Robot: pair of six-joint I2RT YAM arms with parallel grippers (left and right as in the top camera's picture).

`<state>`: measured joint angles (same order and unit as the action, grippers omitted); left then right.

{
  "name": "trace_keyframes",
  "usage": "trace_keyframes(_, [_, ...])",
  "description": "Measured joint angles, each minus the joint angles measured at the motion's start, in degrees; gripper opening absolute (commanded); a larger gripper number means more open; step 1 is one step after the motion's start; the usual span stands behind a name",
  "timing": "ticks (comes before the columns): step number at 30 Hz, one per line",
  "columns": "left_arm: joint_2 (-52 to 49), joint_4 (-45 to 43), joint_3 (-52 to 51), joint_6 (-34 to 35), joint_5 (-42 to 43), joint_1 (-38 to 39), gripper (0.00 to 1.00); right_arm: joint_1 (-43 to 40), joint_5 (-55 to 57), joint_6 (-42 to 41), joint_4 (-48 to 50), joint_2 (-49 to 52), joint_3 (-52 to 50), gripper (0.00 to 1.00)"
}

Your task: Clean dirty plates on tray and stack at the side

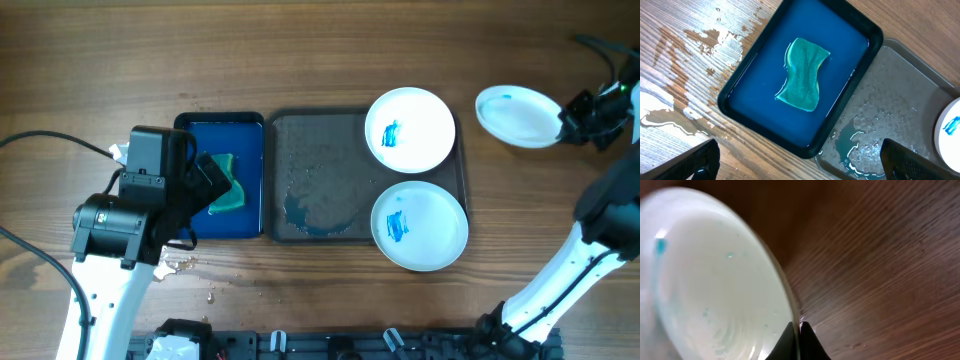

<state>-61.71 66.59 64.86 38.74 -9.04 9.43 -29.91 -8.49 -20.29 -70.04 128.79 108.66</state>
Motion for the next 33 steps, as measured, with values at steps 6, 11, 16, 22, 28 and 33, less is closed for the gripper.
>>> trace_keyframes(6, [0.0,0.2,0.0,0.0,0.4,0.0,1.00,-5.5,0.2,0.2,-0.4,3.6,-0.2,0.54])
trace_keyframes(11, [0.0,0.2,0.0,0.0,0.4,0.0,1.00,-5.3,-3.1,2.3,-1.7,3.6,0.0,0.54])
trace_keyframes(16, [0.0,0.0,0.0,0.0,0.6,0.0,1.00,2.0,-5.5,6.7,-0.5,-2.3,2.1,0.56])
trace_keyframes(22, [0.0,0.0,0.0,0.0,0.6,0.0,1.00,22.6,-9.1,16.2,-3.1,-9.2,1.7,0.55])
trace_keyframes(28, [0.0,0.0,0.0,-0.3,0.9,0.0,1.00,28.2,-5.9,15.6,-1.6,-4.7,-1.9,0.54])
trace_keyframes(33, [0.0,0.0,0.0,-0.3,1.0,0.0,1.00,26.7,-4.9,15.0,-1.5,-1.2,-2.3,0.51])
